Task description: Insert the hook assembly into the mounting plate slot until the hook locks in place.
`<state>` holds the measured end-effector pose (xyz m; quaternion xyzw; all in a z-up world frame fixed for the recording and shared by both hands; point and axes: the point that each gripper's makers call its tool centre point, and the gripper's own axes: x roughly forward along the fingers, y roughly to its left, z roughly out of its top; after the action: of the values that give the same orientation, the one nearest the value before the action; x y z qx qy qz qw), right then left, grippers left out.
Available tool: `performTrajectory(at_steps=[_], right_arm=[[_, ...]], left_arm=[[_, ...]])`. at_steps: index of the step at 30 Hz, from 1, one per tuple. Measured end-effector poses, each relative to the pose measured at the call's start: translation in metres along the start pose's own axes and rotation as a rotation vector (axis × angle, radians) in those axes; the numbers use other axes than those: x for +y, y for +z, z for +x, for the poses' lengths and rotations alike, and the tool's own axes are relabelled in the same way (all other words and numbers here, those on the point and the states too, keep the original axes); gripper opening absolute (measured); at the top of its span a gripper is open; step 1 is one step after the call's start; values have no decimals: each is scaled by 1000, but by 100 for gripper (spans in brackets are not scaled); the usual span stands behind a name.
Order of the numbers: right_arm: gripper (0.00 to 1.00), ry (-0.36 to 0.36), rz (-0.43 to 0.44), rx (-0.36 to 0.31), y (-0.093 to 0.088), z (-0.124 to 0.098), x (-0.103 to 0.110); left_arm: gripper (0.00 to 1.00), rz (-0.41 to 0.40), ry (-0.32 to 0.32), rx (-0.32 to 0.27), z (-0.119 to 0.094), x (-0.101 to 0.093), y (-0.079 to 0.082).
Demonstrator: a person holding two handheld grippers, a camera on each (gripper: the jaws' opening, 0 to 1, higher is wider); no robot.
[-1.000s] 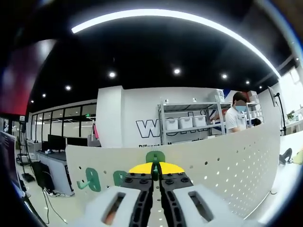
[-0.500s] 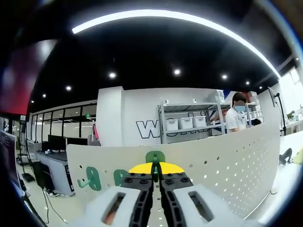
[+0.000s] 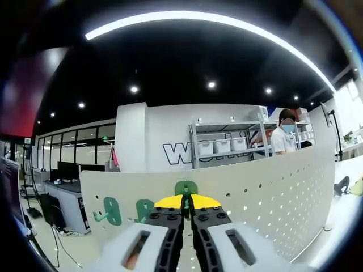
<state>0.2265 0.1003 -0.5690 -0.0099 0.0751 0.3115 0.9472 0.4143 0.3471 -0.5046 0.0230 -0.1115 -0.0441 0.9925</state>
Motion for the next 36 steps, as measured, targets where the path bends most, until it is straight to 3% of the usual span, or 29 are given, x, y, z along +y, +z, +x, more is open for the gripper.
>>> performTrajectory(at_steps=[36], right_arm=[[87,-1,-4,9,-2,3,-2]], left_arm=[[3,1,3,24,0,-2,-17]])
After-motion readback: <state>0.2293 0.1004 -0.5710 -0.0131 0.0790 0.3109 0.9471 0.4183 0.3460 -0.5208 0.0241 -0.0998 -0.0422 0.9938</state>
